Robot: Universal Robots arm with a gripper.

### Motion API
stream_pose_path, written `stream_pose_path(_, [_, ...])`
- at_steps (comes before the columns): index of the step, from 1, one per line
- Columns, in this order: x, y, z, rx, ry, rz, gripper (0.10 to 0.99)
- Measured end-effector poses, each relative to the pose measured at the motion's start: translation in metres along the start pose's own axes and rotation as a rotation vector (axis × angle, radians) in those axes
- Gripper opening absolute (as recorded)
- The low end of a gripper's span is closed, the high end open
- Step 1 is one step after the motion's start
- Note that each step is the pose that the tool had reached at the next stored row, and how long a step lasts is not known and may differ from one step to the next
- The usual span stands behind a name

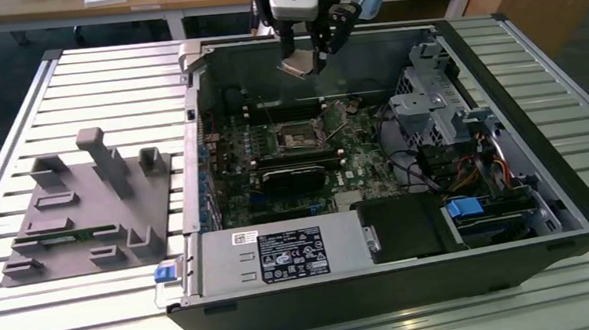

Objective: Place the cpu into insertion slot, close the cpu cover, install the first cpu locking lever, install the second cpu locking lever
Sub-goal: 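Place the cpu into insertion slot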

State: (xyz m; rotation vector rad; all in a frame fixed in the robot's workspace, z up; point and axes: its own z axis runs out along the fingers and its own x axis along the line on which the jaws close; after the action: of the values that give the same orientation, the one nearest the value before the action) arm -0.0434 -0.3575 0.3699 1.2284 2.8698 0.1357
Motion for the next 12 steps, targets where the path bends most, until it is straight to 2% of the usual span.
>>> stream_pose_path(12, [0.0006, -0.0003, 0.0012, -0.002, -0.0113, 0.13, 0.537])
